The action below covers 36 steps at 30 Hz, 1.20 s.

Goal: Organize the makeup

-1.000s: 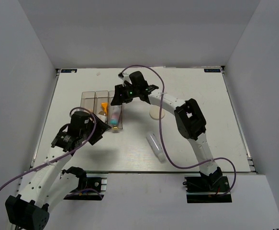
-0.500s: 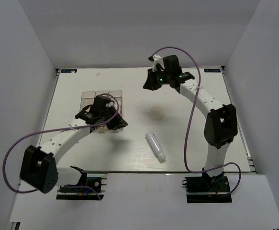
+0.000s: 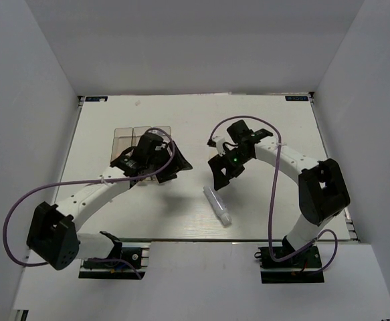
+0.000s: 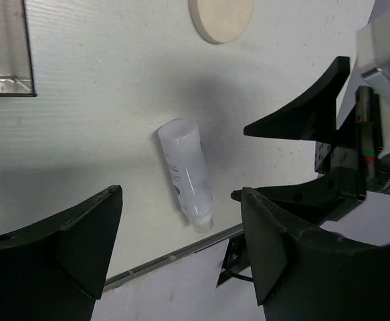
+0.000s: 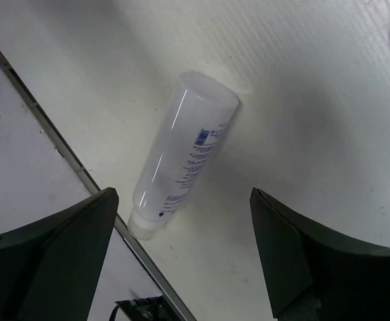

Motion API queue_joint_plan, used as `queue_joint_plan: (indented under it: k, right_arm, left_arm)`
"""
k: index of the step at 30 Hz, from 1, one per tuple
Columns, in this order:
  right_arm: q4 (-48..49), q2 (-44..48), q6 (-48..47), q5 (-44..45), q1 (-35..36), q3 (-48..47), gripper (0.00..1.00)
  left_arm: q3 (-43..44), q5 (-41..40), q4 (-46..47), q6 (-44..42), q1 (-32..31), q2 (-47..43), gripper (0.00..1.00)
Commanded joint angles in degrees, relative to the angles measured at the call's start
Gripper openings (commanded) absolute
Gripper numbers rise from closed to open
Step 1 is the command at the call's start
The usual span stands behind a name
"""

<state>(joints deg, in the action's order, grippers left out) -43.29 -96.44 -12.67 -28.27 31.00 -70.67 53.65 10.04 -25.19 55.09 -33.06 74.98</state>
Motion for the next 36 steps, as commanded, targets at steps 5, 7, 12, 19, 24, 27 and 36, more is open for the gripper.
queue_joint_plan:
  k: [5,7,12,19,24,27,36]
  right_arm:
    - [1.18,-1.46,1.85,1.46,5.1,0.71,0.82]
    - [2.15,-2.78,3.16,2.78,6.0,0.8,0.82]
    - [4.7,-5.85,6.68,7.6,8.89,1.15,0.79]
    - [7.16,-8.06,10.29,17.37,11.62,2.56,0.68]
    - [8.57,-7.88,10.65,22.64,13.82,4.75,0.58]
    - [9.27,-7.53,10.03,24.23,15.14,5.9,0.5]
    - [9.1,-4.72,-1.03,15.98,14.09,-0.85,0.0]
  left_arm:
    - [-3.54,-9.16,-4.69,-0.78,-0.25,-14.94,0.84]
    - [-5.48,-13.1,-6.36,-0.43,-0.25,-19.67,0.84]
    - [-8.29,-16.19,-10.66,2.12,-0.25,-27.42,0.84]
    - [-8.91,-19.53,-15.76,3.71,-0.25,-32.88,0.84]
    - [-9.35,-20.33,-17.17,4.15,-0.25,-34.11,0.84]
    - [-9.53,-20.59,-17.26,4.41,-0.25,-34.37,0.84]
    - [-9.53,-21.64,-18.05,4.41,-0.25,-36.21,0.84]
